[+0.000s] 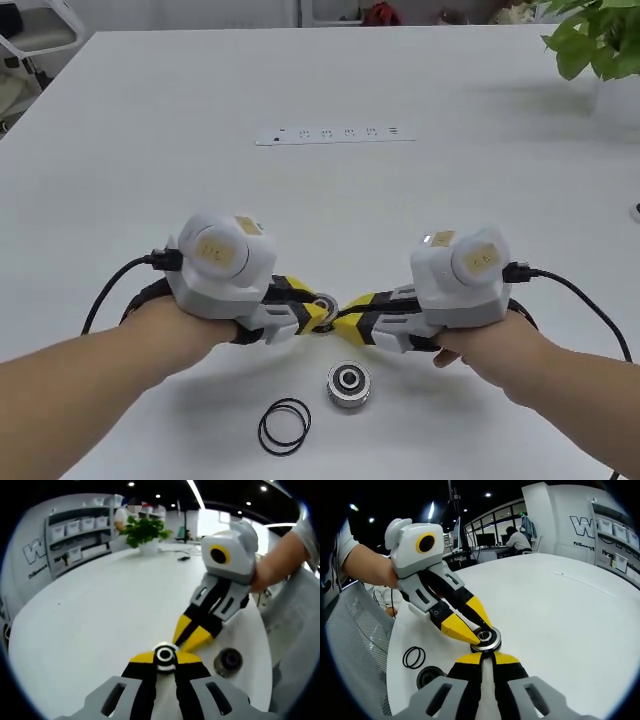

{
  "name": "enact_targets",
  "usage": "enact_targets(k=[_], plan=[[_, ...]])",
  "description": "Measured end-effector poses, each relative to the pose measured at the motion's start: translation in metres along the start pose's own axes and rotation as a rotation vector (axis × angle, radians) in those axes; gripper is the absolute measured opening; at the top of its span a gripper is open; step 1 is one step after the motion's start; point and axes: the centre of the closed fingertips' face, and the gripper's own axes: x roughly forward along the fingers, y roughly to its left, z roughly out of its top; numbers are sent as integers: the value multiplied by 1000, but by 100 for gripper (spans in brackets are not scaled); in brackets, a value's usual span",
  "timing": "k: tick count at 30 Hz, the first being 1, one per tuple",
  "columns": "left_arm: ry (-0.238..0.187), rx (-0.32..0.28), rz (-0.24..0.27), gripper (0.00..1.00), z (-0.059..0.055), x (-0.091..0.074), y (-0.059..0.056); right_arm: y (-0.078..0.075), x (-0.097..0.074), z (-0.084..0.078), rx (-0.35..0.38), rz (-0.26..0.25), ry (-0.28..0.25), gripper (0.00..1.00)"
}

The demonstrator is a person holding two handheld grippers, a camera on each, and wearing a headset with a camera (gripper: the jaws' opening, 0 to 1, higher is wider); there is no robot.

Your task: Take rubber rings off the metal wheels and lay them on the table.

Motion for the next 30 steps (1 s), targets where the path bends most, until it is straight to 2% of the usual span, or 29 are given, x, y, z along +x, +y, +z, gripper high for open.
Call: enact_targets(k=[4,8,15,19,22,26,28,30], plan=[[4,4,5,13,0,0,0,-3,-2,0,38,-9,-7,1],[4,3,8,13,-1,0,1,-7,-4,1,126,-11,-28,0],[4,-2,13,13,-1,-1,0,-10,-4,2,158,-15,-45,0],[5,-7,15,12,-1,-1,0,-15,-6,4,217,-27,-71,0],[8,-7,21,12,-1,-1,-1,-17,-7,10,274,-25,-111,0],[8,-7,29,12,0,0,0,-17,-8,11,299,-25,-120,0],[7,-8,30,12,0,1,0,-13,-8,14,332,-8,-130,0],[9,-5,35,12,-1,1,0,-14,-7,14,302,-22,-120,0]])
